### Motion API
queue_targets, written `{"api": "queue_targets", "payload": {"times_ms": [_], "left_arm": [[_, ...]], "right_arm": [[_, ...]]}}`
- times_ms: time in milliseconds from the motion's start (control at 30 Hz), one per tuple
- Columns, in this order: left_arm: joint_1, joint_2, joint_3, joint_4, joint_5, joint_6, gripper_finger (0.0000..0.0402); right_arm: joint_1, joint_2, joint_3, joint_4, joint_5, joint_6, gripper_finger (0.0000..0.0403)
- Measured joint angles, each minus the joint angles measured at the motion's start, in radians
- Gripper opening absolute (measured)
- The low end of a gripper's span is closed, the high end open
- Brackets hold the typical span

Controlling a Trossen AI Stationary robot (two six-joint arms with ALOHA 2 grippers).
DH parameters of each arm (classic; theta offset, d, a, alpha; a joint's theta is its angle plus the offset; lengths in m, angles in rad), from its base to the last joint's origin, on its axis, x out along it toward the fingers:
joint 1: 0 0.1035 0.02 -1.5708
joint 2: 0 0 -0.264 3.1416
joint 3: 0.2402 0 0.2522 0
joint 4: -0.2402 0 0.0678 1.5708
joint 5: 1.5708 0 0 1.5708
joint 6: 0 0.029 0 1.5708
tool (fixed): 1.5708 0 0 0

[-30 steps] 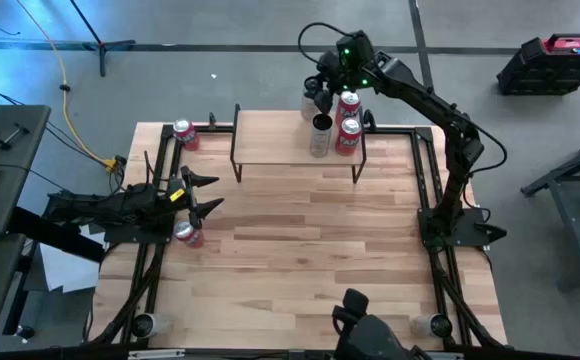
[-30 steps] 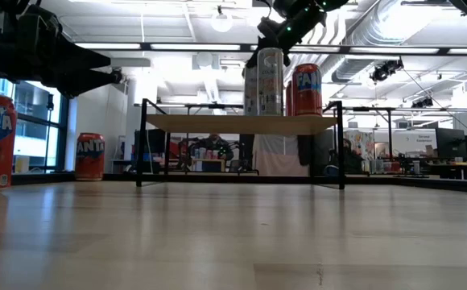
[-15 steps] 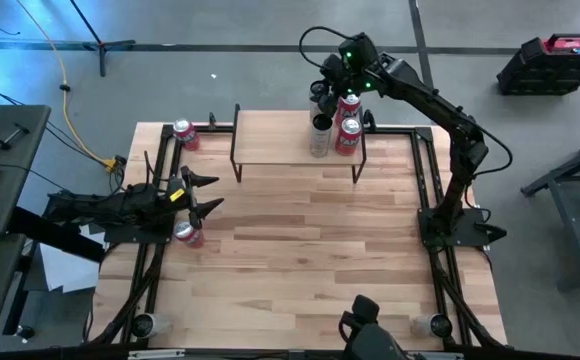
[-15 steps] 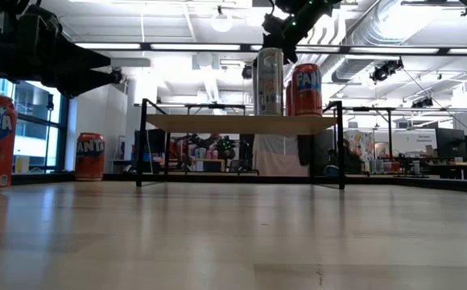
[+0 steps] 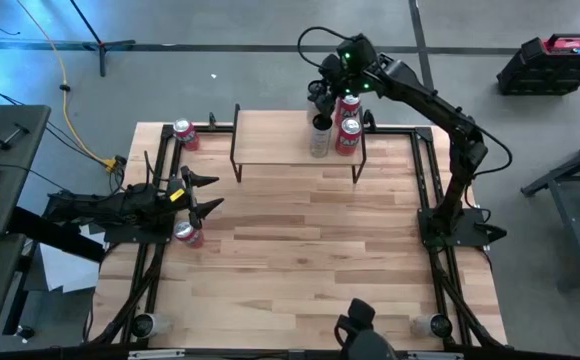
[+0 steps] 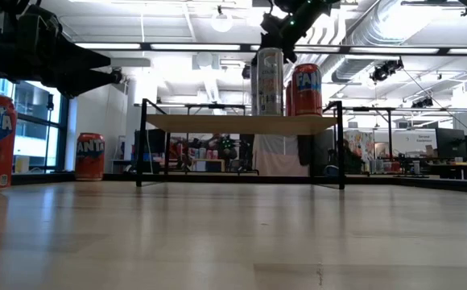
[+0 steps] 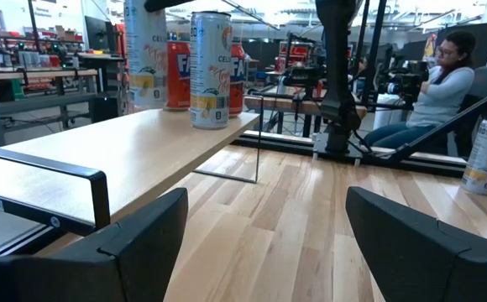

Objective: Place canned beverage on shelf
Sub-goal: Adjust the top white soda can on the shelf

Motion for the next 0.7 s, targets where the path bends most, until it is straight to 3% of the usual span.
{"api": "queue_targets", "payload": {"times_ms": [167, 700], "left_arm": [[0.0, 0.0, 0.0, 0.0, 0.0, 0.0, 0.0314], [0.0, 0.0, 0.0, 0.0, 0.0, 0.0, 0.0314]], "right_arm": [[0.021, 0.0, 0.0, -0.027, 0.058, -0.004, 0.0248], [0.021, -0.022, 0.001, 0.064, 0.057, 0.008, 0.0248]]}}
